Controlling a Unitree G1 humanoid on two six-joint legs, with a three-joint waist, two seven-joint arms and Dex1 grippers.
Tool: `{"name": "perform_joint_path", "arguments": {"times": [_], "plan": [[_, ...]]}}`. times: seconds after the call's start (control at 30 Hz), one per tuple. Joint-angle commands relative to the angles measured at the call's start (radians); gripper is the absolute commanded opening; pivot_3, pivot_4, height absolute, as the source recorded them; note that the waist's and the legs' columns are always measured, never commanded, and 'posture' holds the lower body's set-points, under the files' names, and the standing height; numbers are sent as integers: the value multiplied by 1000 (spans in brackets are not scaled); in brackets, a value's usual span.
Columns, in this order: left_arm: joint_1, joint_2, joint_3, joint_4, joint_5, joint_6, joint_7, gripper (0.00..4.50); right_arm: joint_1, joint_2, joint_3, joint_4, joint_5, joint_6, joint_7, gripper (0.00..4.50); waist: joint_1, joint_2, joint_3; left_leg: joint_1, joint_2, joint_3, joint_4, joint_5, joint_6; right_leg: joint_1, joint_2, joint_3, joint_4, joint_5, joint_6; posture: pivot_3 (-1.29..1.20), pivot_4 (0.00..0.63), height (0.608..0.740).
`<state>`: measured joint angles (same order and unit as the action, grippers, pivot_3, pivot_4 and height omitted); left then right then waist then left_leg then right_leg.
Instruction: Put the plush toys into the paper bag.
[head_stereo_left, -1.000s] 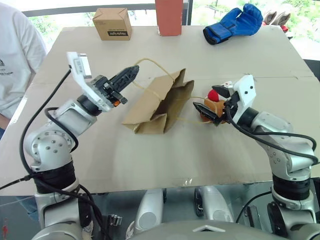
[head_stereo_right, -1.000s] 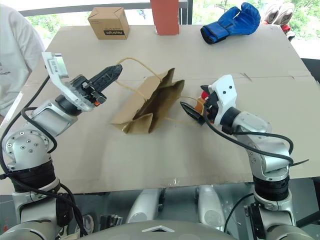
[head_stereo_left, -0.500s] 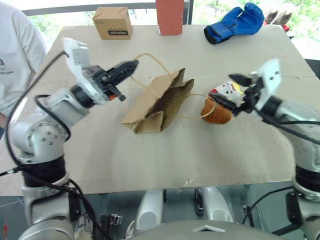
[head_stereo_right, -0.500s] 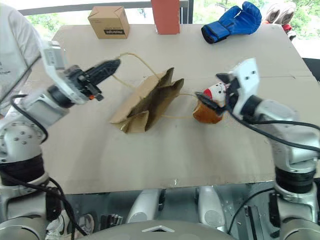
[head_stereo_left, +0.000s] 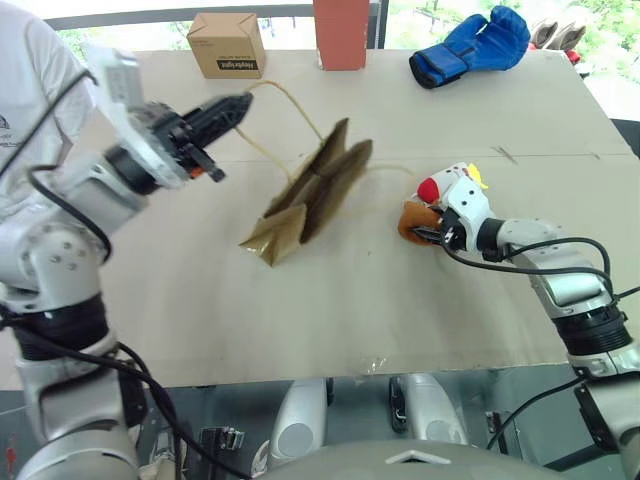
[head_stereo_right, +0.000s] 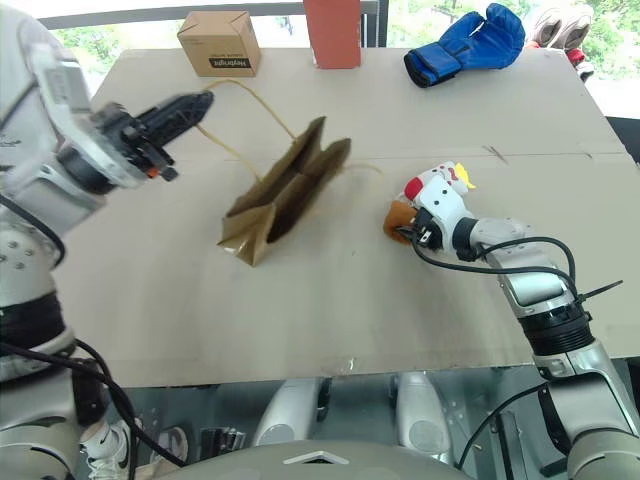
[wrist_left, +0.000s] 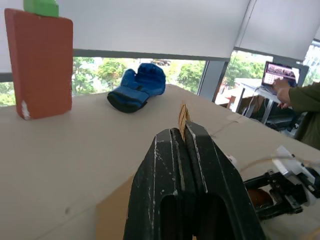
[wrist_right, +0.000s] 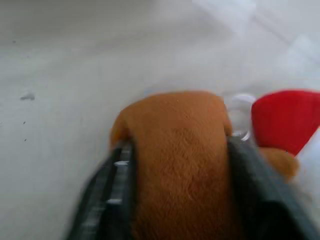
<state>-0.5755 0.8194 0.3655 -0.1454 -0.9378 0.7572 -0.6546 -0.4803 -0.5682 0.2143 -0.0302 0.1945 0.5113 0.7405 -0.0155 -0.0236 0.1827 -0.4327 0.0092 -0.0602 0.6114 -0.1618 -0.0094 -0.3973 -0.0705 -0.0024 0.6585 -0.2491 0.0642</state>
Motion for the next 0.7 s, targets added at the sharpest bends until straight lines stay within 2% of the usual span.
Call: {"name": "perform_joint_path", "arguments": {"times": [0.03, 0.07, 0.13, 0.27, 0.4, 0.47, 0.53, 0.6, 0.67, 0.7], "plan": [[-55, 76, 45, 52, 9, -14, -89, 0, 39, 2, -41, -65, 22, 0, 10, 402, -1, 0, 0, 0, 0, 0, 0, 0, 0, 0, 0, 0, 0, 0, 0, 0, 150, 714], [-69, 92, 44, 64, 7, -7, -110, 0, 49, 3, -58, -82, 28, 3, 0, 17, -1, 0, 0, 0, 0, 0, 0, 0, 0, 0, 0, 0, 0, 0, 0, 0, 150, 714], [-98, 103, 37, 73, -3, 9, -130, 0, 78, 8, -113, -143, 70, 11, -4, 17, 4, 0, 0, 0, 0, 0, 0, 0, 0, 0, 0, 0, 0, -2, -2, 0, 150, 714], [-109, 25, -4, 25, -14, 17, -102, 0, 115, 42, -311, -320, 261, 123, -57, 17, 7, 0, 2, -1, -1, 0, 0, 0, 0, 0, -2, 0, 0, -2, -3, 0, 150, 714], [-102, -101, -53, -9, -23, 20, -64, 0, 20, 67, -439, -462, 474, 240, -124, 17, 5, 0, 2, -1, 0, 0, 0, 0, 0, 0, -1, 0, 0, 0, 0, 0, 150, 714], [-98, -148, -73, -19, -20, 22, -49, 0, -53, 53, -458, -487, 510, 274, -161, 17, 0, 0, 2, -1, 0, -1, 0, 0, 0, 0, -1, 0, 1, 0, 0, 0, 150, 714], [-90, -173, -80, -18, -17, 23, -40, 0, -96, 35, -440, -493, 497, 281, -184, 17, -1, 0, 2, 0, 1, -1, 0, 0, 0, 0, -1, 0, 1, 0, 0, 0, 150, 714], [-62, -190, -99, -8, 10, 9, -50, 0, -151, 30, -366, -476, 435, 261, -202, 17, -2, 0, 2, 0, 0, 0, 0, 0, 0, 0, 0, 0, 1, 0, 0, 0, 150, 714], [-23, -219, -124, 11, 48, -24, -61, 0, -207, 50, -216, -403, 304, 195, -213, 17, -7, 0, 2, 0, 0, 0, -1, 0, 0, -1, 0, 0, 1, 0, 0, 0, 150, 714], [-4, -241, -129, 13, 51, -32, -58, 0, -226, 61, -91, -338, 198, 139, -207, 17, -8, 0, 2, 1, 0, 1, -1, 0, 0, -1, 0, 1, 1, 0, 0, 0, 150, 714]]}}
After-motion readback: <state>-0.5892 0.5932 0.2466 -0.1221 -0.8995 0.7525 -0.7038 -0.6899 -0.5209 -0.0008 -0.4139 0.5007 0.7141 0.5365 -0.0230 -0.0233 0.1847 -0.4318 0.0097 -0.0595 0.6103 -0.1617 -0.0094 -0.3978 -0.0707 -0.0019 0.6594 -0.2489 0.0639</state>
